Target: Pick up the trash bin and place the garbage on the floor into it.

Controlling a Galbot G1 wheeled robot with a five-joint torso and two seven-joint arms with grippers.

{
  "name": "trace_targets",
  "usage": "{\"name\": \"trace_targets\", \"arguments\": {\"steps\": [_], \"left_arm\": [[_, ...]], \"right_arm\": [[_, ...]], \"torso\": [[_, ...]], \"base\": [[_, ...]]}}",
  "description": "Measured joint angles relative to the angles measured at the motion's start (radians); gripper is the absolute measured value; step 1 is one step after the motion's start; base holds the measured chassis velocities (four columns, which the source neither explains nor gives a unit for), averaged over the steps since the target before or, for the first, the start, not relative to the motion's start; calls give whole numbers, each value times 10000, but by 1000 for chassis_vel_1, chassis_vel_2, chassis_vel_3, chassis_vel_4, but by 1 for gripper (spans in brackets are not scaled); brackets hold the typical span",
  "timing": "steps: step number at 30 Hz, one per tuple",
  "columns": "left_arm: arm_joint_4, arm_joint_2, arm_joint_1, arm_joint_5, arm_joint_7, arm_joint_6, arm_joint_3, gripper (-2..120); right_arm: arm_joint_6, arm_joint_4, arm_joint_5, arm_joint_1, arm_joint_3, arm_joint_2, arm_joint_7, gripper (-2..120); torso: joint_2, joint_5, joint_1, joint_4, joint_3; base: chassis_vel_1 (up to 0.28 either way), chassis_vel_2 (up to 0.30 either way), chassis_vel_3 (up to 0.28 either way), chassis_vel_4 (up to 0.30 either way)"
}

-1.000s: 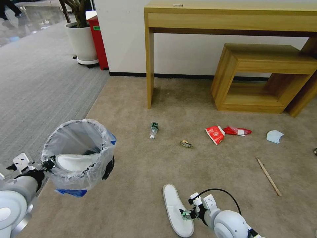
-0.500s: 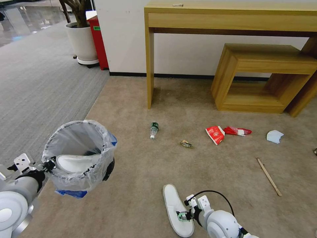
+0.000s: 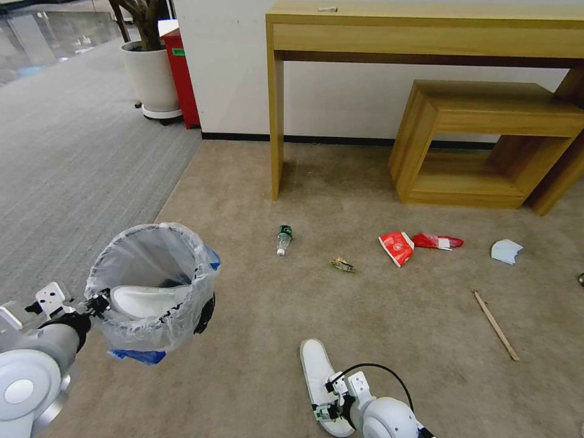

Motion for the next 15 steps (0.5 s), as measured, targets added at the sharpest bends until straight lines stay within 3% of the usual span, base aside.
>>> {"name": "trace_targets", "arguments": {"steps": [15], "left_arm": [[12,-49,-18,89,44,-1,65,0]], "right_arm": [[40,-28,-31,-13,218,-79,88,46]], "torso": [[0,0,0,0,0]], "base": [[0,0,0,0]]}}
